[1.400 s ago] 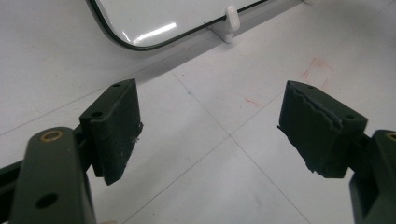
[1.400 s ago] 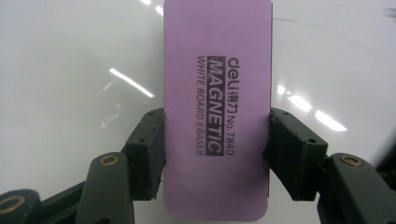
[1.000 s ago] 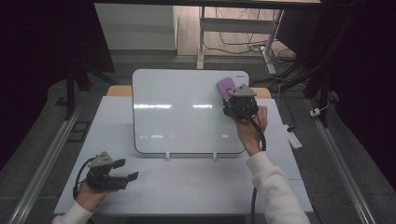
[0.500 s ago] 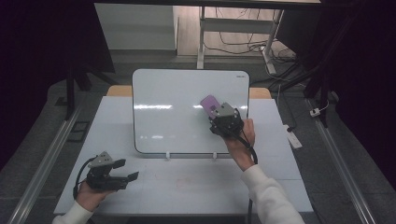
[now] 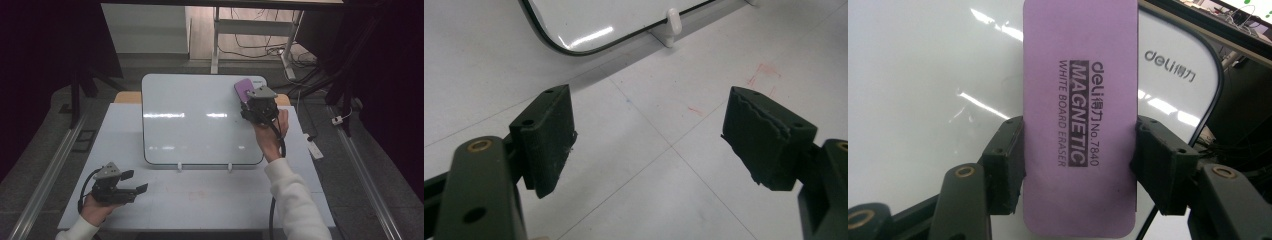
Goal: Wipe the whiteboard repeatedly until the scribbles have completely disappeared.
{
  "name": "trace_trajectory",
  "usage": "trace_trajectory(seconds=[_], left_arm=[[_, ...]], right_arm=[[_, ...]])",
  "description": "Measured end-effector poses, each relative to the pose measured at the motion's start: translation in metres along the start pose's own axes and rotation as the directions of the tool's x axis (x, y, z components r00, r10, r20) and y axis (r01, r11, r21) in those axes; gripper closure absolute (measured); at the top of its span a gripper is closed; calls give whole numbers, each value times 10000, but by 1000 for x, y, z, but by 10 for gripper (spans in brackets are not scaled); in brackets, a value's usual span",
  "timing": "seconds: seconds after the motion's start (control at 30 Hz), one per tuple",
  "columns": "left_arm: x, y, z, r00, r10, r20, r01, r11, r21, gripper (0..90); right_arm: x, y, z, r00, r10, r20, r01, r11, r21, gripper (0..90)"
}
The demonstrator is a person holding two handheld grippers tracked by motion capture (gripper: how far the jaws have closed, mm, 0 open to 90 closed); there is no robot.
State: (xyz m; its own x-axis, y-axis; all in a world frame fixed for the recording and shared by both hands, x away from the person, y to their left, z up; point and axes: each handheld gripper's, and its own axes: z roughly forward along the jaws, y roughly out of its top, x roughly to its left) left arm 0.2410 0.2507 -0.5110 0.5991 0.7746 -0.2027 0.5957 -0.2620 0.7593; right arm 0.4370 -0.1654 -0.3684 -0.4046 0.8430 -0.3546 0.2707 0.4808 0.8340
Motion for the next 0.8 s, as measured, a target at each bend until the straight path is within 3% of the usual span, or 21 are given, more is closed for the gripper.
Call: trace_trajectory(seconds=[0.13,0.2,0.33,0.4,0.5,0.57,0.63,0.8], left_arm=[[-1,0,1,10000,1,32,-1,10000,27,219],[-1,0,1,10000,-3,15,3,10000,3,219],[0,0,0,10000,-16,9,16,10000,6,219],[-1,0,1,10000,-1,32,1,10000,16,219],[-1,0,1,10000,28,46,-28,10000,17,219],[-1,0,0,10000,-6,26,6,10000,3,219],[0,0,0,10000,-7,23,7,10000,2,219],[-1,0,0,10000,-8,38,8,10000,-6,219]], right_arm=[[6,7,2,9998,-183,-74,183,9998,2,409],[16,9,2,9976,-635,-275,638,9979,93,409],[42,5,2,9857,-1478,-811,1504,9883,268,409],[58,-1,0,9758,-1927,-1032,1969,9799,326,410],[69,-9,-2,9684,-2162,-1240,2218,9745,329,409],[69,-12,-4,9670,-2240,-1213,2298,9726,358,409],[60,-14,-5,9733,-2048,-1040,2101,9768,426,409],[19,-19,-8,9953,-918,-315,930,9949,385,409]])
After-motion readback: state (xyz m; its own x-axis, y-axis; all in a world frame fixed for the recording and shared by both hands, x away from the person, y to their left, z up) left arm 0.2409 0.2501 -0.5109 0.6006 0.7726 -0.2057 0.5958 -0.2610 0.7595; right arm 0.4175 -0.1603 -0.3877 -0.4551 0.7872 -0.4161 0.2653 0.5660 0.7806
